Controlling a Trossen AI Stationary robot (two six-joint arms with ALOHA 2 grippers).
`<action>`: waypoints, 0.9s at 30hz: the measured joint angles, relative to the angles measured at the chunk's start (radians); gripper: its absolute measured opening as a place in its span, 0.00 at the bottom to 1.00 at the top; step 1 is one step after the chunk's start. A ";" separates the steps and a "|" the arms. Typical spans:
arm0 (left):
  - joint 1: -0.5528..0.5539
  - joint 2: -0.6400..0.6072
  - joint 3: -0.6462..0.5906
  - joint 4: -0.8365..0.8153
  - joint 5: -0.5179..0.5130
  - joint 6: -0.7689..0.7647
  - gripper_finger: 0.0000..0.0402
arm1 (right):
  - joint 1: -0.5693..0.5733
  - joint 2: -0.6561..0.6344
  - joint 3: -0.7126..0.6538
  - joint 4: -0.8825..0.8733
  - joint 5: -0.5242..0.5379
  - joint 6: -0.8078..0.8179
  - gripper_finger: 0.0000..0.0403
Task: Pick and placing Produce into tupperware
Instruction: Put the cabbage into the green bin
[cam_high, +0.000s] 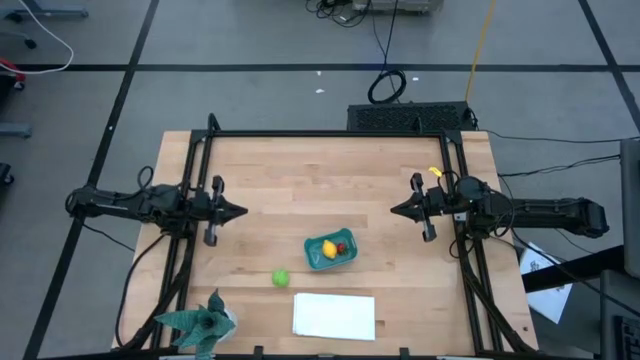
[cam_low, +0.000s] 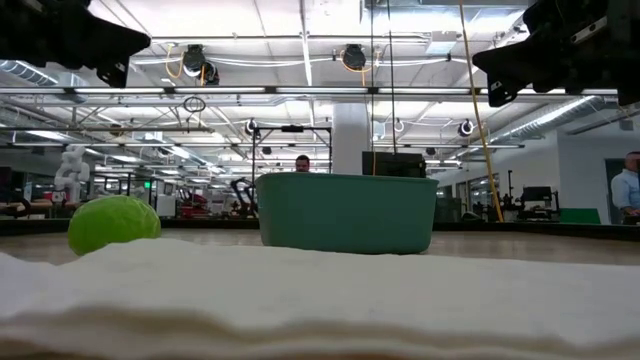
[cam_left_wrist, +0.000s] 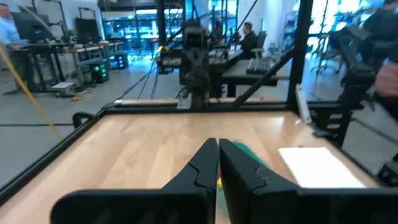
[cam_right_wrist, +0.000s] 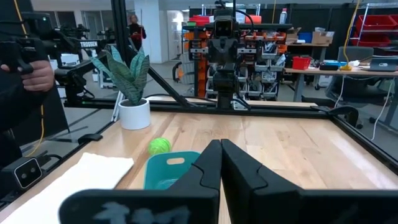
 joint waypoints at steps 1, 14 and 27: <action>0.000 0.000 0.000 0.011 0.010 -0.007 0.05 | 0.000 0.000 0.000 0.000 0.000 0.000 0.00; 0.000 0.200 0.001 0.222 0.097 -0.035 0.05 | 0.000 0.003 0.000 0.000 0.000 0.000 0.00; 0.000 0.405 0.107 0.297 0.145 -0.071 0.05 | 0.000 0.003 0.000 0.000 0.001 0.000 0.00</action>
